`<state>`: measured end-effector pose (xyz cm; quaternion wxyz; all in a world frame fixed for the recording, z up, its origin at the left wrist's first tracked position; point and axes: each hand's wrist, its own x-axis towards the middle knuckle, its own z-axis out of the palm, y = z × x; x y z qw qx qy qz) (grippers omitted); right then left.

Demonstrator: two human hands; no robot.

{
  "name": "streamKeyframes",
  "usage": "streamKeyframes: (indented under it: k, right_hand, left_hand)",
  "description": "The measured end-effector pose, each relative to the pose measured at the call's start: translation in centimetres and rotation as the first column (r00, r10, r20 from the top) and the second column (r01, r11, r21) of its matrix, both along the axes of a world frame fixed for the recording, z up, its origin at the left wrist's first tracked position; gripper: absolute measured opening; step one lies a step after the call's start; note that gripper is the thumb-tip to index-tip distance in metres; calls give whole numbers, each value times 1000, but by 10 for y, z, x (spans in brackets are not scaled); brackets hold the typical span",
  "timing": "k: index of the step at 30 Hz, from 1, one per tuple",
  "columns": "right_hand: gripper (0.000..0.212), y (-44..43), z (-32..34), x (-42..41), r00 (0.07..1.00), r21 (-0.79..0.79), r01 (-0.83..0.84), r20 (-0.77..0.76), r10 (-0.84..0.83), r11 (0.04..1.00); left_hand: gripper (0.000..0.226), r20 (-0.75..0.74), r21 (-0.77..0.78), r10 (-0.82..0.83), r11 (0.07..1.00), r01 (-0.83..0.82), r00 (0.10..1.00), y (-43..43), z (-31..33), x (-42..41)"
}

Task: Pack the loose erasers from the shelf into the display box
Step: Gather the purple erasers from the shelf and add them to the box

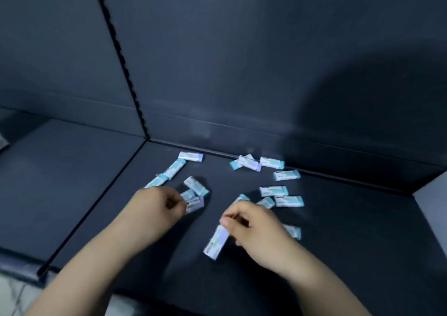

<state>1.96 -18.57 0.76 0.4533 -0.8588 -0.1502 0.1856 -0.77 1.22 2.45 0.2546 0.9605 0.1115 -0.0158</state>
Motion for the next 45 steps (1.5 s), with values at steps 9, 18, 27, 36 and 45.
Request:
streamKeyframes:
  k: [9,18,27,36,45]
  right_hand:
    - [40,50,-2,0,941,-383,-80,275,196,920]
    - [61,52,-15,-13,914,-433,-224,217,342,873]
    - [57,82,-5,-41,985,-88,-2,169,17,996]
    - [61,189,-5,-86,956,-14,200,222,-192,980]
    - [53,272,-2,-86,986,96,139,82,-147,986]
  left_hand:
    - [37,-161,159,-56,984,82,985,30,-19,-47]
    - [68,-119,77,-362,925,372,925,36,-25,-22]
    - [72,-137,-9,-591,803,596,795,86,-29,-19]
    - [71,21,12,-592,806,592,805,176,-15,-33]
    - [69,86,255,-538,826,503,839,265,8,-49]
